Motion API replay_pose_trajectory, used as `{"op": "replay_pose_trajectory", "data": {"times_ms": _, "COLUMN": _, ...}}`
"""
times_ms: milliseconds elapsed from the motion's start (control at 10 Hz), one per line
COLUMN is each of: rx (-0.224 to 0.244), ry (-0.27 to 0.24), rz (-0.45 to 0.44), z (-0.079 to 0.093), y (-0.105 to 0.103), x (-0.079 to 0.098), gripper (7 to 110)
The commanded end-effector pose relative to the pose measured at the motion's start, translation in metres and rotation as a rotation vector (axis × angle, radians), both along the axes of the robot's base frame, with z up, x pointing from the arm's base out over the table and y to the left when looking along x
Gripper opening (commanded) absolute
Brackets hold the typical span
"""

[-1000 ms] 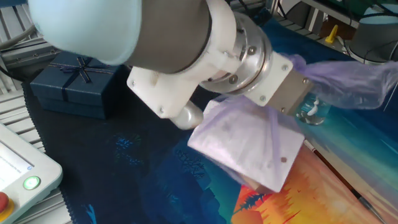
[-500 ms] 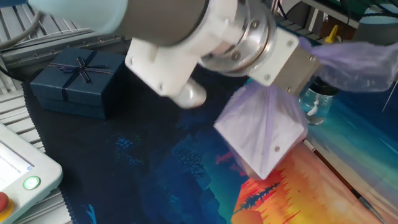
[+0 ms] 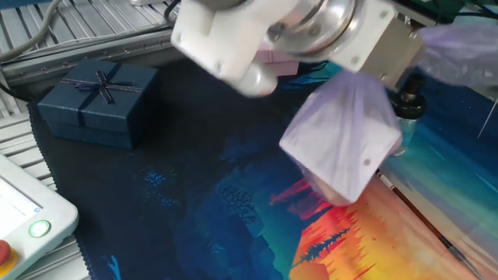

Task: Pick up a bag of things

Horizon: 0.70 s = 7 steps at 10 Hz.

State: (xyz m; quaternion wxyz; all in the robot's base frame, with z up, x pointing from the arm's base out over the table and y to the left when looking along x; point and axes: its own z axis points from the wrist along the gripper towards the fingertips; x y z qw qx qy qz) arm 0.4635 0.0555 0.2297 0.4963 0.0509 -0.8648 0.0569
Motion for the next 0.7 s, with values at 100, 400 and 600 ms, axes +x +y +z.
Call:
{"op": "replay_pose_trajectory", "data": {"times_ms": 100, "rx": 0.012, "ry": 0.009, "rz": -0.008, "z": 0.022, "y": 0.000, "x": -0.015, "gripper": 7}}
{"op": "replay_pose_trajectory", "data": {"times_ms": 400, "rx": 0.023, "ry": 0.021, "rz": -0.006, "z": 0.041, "y": -0.005, "x": -0.022, "gripper": 7}}
{"op": "replay_pose_trajectory", "data": {"times_ms": 600, "rx": 0.026, "ry": 0.025, "rz": -0.009, "z": 0.057, "y": -0.007, "x": -0.026, "gripper": 7}}
